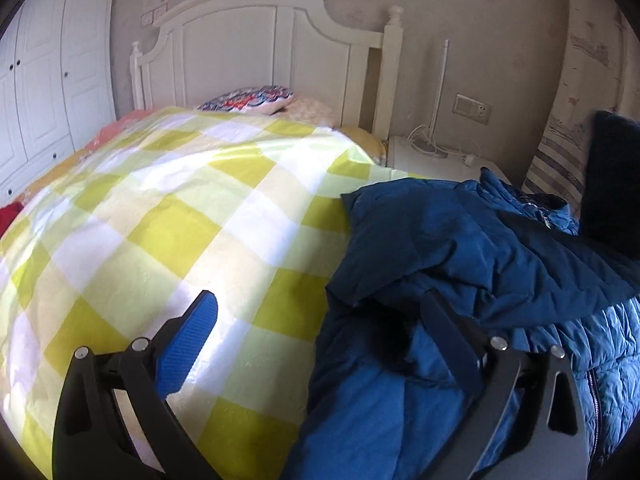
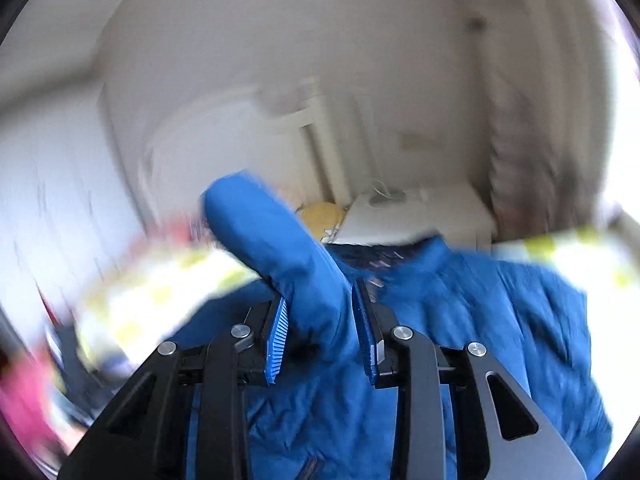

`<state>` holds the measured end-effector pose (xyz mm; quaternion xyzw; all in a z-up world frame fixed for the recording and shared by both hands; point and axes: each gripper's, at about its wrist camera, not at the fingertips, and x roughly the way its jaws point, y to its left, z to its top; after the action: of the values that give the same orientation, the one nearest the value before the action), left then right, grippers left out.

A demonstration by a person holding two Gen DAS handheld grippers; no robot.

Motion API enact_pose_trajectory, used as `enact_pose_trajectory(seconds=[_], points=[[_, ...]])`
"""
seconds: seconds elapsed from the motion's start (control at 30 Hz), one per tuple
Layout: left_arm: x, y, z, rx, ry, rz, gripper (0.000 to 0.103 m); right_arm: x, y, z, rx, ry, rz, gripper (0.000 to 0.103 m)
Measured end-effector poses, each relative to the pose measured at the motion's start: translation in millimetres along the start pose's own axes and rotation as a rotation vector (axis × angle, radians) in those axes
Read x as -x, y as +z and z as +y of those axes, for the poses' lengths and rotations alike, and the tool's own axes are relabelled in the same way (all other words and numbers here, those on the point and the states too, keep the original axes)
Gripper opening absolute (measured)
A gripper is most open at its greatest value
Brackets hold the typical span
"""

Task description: Fold large clothes

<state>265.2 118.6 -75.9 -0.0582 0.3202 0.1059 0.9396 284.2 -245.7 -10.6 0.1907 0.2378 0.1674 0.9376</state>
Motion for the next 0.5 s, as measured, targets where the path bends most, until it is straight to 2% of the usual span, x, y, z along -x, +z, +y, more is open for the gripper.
enact_pose_trajectory(seconds=[0.03,0.07,0.13,0.17,0.2,0.27,0.37,0.4,0.47,0.5], points=[[2.0,0.0,-2.5,-0.012,0.0,-0.01,0.101,3.7,-4.5,-33.2,-0.115,0.01,0.024,0.03],[3.2,0.2,-4.3,-0.021,0.0,-0.016,0.101,3.3,-10.5,-53.8,-0.177,-0.009,0.047,0.031],[4.4,-0.1,-6.7,-0.032,0.002,-0.022,0.101,-2.5,-35.4,-108.7,-0.31,-0.109,0.139,0.031],[4.1,-0.2,-6.6,-0.031,0.001,-0.019,0.101,-6.9,-46.8,-126.2,-0.374,-0.104,0.182,0.031],[3.3,0.0,-5.7,-0.028,0.0,-0.016,0.101,-9.0,-60.4,-146.7,-0.462,-0.038,0.197,0.031],[0.4,0.5,-1.1,-0.004,-0.005,0.001,0.101,-1.9,-59.1,-155.8,-0.497,-0.007,0.175,0.032],[-4.6,0.2,6.1,0.032,-0.01,0.026,0.101,1.5,-54.8,-157.8,-0.48,0.018,0.151,0.043],[-5.1,0.1,7.3,0.038,-0.011,0.029,0.101,1.8,-56.5,-158.2,-0.483,0.024,0.15,0.043],[-5.3,-0.3,7.4,0.04,-0.012,0.031,0.101,3.3,-57.6,-158.6,-0.472,0.029,0.143,0.042],[-5.6,-0.4,6.0,0.033,-0.011,0.034,0.101,7.0,-55.6,-158.1,-0.446,0.025,0.132,0.031]])
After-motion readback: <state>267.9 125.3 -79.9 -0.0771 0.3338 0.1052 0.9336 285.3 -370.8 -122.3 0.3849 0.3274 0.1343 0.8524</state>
